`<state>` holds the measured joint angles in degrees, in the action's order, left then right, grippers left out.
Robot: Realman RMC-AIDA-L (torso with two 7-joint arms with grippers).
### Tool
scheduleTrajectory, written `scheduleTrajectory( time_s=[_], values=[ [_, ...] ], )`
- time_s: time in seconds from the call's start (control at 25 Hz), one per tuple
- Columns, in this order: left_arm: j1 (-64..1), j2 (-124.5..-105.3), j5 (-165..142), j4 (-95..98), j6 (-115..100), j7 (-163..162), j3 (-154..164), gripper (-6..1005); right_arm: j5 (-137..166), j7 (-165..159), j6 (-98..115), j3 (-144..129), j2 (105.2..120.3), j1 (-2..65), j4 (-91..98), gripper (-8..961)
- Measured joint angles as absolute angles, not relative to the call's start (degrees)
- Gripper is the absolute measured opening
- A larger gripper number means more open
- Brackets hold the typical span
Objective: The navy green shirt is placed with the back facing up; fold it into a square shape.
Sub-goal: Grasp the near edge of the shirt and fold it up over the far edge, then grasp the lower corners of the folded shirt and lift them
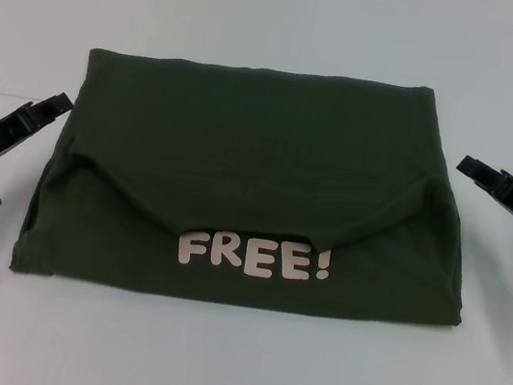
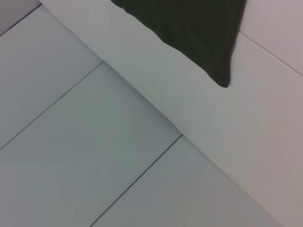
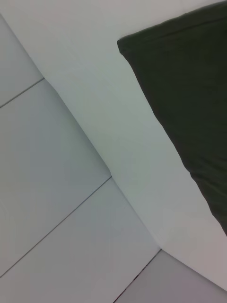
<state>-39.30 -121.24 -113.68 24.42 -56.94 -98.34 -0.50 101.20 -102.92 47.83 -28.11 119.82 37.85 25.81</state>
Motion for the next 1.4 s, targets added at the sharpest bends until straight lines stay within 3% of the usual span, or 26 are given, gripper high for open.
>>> scheduleTrajectory(
  time_s=[0.16,0.28,0.44,0.68,0.88,1.4],
  values=[
    [-38.8,-121.03,-113.5,24.4,-57.2,-98.8,-0.6,343,101.2,-102.9,48.2,-27.8,119.76,37.3,25.8,471],
    [-37.8,-120.43,-114.1,24.8,-59.4,-100.4,0.1,485,101.2,-103.0,49.8,-27.6,119.53,36.5,26.0,603],
    [-35.1,-118.98,-115.1,26.9,-66.6,-105.7,4.8,613,101.3,-103.5,54.4,-27.8,118.41,34.7,26.3,795],
    [-31.3,-117.72,-126.2,37.1,-79.5,-117.5,11.9,682,101.8,-105.2,60.9,-29.0,115.98,32.2,26.2,900],
    [-32.0,-116.19,-136.4,40.9,-84.0,-118.1,12.1,701,101.9,-105.7,62.3,-31.4,115.53,31.0,26.3,900],
    [-33.9,-115.58,-139.5,38.2,-75.7,-116.3,14.0,815,101.9,-105.8,61.9,-33.3,115.84,31.0,26.3,899]
  ],
)
